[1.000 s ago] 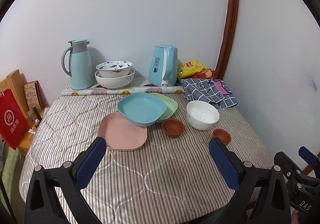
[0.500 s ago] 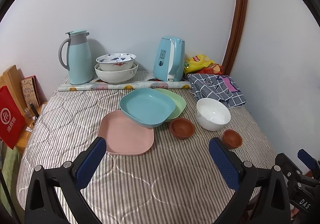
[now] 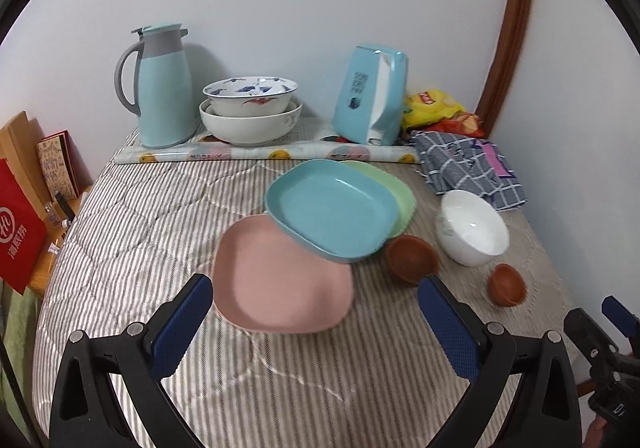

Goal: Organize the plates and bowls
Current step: 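Move both tools forward to the rim of the blue square plate, then close both grippers on the blue plate rim, then lift the blue plate with both grippers and carry it over the pink plate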

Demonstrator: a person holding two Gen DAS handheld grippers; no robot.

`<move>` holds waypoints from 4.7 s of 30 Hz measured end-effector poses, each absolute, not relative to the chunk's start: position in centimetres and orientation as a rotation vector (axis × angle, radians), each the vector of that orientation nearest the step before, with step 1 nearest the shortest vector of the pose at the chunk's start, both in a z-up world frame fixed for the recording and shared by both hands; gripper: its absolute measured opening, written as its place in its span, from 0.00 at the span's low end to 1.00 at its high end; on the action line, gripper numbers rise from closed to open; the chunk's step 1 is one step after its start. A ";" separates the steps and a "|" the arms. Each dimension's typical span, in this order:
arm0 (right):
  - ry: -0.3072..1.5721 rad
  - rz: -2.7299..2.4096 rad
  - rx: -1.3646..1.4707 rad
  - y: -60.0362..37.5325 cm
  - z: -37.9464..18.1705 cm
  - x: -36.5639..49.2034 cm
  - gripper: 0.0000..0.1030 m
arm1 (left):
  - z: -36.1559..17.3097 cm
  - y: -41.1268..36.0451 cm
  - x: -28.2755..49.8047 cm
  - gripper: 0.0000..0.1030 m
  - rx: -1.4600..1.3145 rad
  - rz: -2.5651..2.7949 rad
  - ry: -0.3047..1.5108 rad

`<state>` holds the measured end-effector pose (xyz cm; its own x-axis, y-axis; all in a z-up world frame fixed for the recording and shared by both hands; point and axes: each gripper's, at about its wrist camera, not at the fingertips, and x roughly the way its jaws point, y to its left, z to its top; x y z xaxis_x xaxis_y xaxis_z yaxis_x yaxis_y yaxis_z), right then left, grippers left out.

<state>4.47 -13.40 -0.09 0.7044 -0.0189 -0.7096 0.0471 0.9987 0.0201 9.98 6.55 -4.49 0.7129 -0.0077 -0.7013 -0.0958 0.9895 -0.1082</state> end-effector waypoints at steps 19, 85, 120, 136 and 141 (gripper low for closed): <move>0.866 0.051 0.038 -9.2 -3.0 15.7 0.82 | -8.1 11.3 17.6 0.84 -0.200 0.062 0.853; 0.924 0.194 0.042 -5.1 -4.2 17.4 0.13 | -7.5 11.4 16.8 0.11 -0.282 0.006 0.837; 1.006 0.278 0.022 -1.3 -7.9 11.9 0.12 | -11.1 14.7 10.2 0.11 -0.328 0.118 0.916; 1.029 0.284 -0.023 0.0 -9.6 16.5 0.12 | -12.4 15.2 14.0 0.11 -0.297 0.152 0.956; 1.054 0.296 -0.041 0.4 -10.5 17.8 0.13 | -13.0 15.5 15.0 0.11 -0.291 0.166 0.977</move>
<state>17.80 0.43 -10.48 0.4588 0.2205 -0.8607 -0.2595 0.9597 0.1076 14.97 15.53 -12.99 0.5514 0.0082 -0.8342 -0.2678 0.9488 -0.1677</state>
